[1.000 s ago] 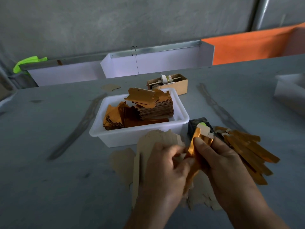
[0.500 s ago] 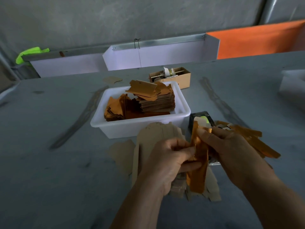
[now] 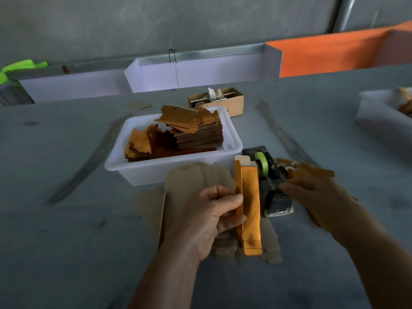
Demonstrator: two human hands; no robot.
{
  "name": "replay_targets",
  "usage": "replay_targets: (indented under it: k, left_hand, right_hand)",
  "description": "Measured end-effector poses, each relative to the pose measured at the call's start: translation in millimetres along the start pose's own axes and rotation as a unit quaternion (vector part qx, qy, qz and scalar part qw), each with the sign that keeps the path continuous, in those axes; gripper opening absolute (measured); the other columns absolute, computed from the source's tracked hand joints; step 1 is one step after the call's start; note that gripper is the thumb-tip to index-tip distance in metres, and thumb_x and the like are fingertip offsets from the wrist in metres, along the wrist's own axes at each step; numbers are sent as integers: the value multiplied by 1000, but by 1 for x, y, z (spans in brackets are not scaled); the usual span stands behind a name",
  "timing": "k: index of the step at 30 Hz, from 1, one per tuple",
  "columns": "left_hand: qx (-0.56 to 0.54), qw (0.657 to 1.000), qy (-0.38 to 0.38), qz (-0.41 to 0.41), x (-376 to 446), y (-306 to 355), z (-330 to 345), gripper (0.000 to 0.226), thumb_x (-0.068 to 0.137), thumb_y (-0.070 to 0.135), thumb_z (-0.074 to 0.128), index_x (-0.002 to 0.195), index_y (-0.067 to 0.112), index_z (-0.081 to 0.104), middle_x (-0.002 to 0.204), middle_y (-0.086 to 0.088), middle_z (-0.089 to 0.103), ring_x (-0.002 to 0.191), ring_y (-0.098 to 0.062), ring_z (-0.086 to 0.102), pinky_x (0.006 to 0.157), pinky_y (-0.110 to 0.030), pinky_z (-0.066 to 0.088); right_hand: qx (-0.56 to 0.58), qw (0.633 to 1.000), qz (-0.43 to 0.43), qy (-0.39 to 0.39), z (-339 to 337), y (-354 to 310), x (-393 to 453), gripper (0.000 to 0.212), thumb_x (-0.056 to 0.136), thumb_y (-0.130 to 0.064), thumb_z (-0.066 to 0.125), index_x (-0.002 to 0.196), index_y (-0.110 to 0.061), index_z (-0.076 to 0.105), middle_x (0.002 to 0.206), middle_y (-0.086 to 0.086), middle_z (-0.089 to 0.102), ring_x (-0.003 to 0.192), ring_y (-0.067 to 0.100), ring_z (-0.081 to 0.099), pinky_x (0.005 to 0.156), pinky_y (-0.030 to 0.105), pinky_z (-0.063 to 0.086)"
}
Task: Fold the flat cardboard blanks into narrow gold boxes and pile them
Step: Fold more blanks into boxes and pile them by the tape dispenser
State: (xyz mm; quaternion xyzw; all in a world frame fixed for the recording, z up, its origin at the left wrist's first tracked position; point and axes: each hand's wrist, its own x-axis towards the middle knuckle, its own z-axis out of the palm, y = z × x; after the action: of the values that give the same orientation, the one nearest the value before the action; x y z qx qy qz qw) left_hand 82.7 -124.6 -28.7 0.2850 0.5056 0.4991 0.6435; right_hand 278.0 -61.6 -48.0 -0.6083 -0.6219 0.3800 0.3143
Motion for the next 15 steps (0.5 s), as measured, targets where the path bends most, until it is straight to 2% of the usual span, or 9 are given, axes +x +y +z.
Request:
replay_targets:
  k: [2, 4, 6, 8, 10, 15]
  left_hand:
    - [-11, 1000, 5, -4, 0, -1, 1, 8, 81, -3, 64, 75, 3, 65, 73, -9, 70, 63, -16, 70, 52, -19, 54]
    - [-19, 1000, 8, -8, 2, -2, 1, 8, 80, -3, 65, 74, 3, 66, 78, -12, 72, 70, -21, 72, 55, -22, 57]
    - [-16, 1000, 10, -8, 3, -2, 1, 10, 79, -3, 65, 72, 4, 66, 83, -15, 73, 75, -25, 73, 58, -24, 58]
    - [-12, 1000, 9, -7, 3, -3, 1, 9, 79, -3, 65, 73, 4, 66, 85, -16, 73, 78, -26, 73, 60, -26, 58]
    - [-15, 1000, 7, -7, 3, -3, 2, 8, 78, -4, 65, 74, 3, 66, 83, -14, 74, 78, -25, 73, 60, -26, 59]
    - [-20, 1000, 4, -5, 3, -3, 1, 6, 77, -3, 65, 76, 2, 64, 82, -14, 74, 78, -24, 73, 61, -27, 59]
  right_hand:
    - [2, 1000, -1, -8, 2, -1, 1, 16, 84, -28, 67, 72, -19, 71, 52, -3, 58, 46, 7, 51, 44, 23, 35]
    - [4, 1000, 4, -7, 5, 0, 1, 15, 83, -29, 67, 74, -18, 71, 53, -6, 59, 36, 0, 48, 37, 15, 29]
    - [10, 1000, 13, -10, 7, 0, 1, 12, 84, -29, 67, 77, -19, 70, 67, 1, 65, 49, 0, 56, 41, 14, 35]
    - [10, 1000, 17, -15, 9, 0, 1, 10, 84, -28, 67, 79, -20, 70, 75, 5, 67, 61, 12, 59, 49, 21, 39]
    - [6, 1000, 22, -12, 11, 1, 1, 8, 84, -26, 67, 78, -21, 69, 76, 6, 67, 59, 14, 56, 50, 23, 40]
    - [41, 998, 37, 13, 14, 3, 6, 7, 84, -20, 68, 77, -21, 65, 79, 5, 66, 77, 21, 63, 66, 31, 49]
